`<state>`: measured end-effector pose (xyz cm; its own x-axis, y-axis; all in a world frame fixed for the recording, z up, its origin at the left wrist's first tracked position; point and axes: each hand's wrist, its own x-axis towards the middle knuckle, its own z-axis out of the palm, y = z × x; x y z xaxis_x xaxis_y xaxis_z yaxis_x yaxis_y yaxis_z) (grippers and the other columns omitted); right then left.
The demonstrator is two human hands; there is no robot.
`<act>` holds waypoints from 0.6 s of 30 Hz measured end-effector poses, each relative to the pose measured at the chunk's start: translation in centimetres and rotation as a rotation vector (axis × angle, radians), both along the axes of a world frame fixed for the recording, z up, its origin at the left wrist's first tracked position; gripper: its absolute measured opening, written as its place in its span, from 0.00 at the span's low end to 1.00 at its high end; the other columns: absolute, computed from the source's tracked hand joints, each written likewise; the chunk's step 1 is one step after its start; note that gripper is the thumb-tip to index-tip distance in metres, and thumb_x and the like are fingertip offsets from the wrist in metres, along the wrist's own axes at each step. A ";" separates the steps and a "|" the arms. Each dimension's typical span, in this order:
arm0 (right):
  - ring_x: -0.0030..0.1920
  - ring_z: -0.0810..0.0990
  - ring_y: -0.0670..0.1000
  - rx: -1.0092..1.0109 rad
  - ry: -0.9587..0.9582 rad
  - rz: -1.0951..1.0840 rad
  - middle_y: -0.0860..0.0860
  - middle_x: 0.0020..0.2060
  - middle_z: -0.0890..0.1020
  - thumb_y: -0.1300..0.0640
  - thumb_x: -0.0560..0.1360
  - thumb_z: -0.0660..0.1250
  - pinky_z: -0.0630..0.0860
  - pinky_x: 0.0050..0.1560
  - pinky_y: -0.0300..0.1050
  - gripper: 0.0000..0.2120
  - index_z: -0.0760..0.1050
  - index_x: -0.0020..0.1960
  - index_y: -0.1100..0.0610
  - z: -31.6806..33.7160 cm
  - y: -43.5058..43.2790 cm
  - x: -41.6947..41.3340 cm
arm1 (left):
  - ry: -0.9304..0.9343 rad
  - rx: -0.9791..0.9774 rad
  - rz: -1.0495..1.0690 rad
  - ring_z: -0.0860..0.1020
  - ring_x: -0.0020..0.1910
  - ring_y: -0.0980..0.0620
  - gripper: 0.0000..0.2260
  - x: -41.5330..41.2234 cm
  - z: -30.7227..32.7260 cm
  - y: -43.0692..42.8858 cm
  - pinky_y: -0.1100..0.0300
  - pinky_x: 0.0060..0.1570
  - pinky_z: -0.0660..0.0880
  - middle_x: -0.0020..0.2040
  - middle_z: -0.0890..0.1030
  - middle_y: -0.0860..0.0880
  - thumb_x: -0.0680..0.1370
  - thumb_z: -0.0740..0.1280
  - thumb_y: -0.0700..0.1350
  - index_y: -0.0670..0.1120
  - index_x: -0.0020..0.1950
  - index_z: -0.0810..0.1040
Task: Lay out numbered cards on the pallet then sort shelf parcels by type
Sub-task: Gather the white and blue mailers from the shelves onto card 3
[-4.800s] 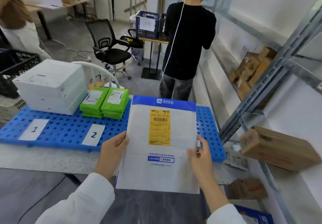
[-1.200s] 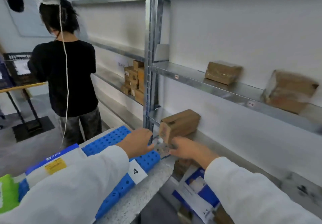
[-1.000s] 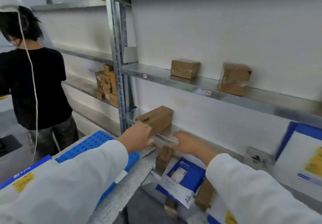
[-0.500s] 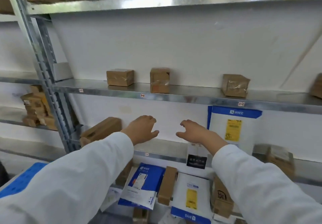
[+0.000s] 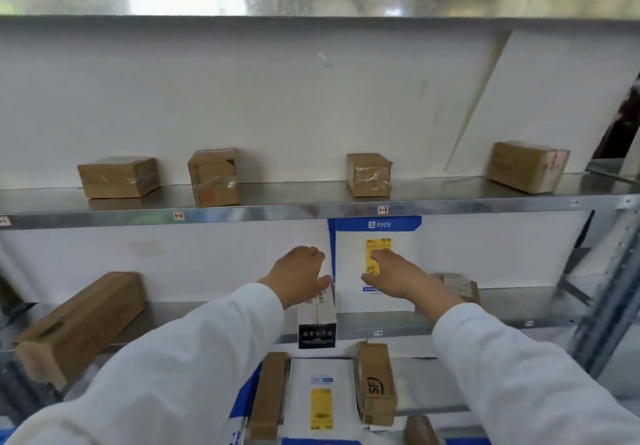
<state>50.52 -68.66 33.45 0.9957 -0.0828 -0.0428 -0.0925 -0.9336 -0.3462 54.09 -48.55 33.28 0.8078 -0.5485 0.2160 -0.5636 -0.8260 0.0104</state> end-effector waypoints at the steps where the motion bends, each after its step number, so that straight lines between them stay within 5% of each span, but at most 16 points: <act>1: 0.65 0.72 0.54 0.014 0.009 -0.009 0.53 0.69 0.70 0.45 0.78 0.62 0.72 0.63 0.48 0.27 0.62 0.73 0.56 -0.3 -0.7 0.3 | 0.013 -0.006 -0.007 0.70 0.66 0.48 0.22 0.6 -0.3 -0.7 0.55 0.64 0.68 0.68 0.72 0.47 0.81 0.59 0.54 0.44 0.71 0.68; 18: 0.66 0.72 0.56 -0.005 0.154 -0.133 0.56 0.68 0.70 0.48 0.79 0.60 0.70 0.63 0.48 0.25 0.64 0.71 0.61 -6.8 -10.3 8.8 | 0.181 -0.034 0.087 0.73 0.61 0.46 0.18 12.0 -9.7 -8.8 0.55 0.62 0.71 0.61 0.75 0.44 0.81 0.58 0.52 0.41 0.64 0.71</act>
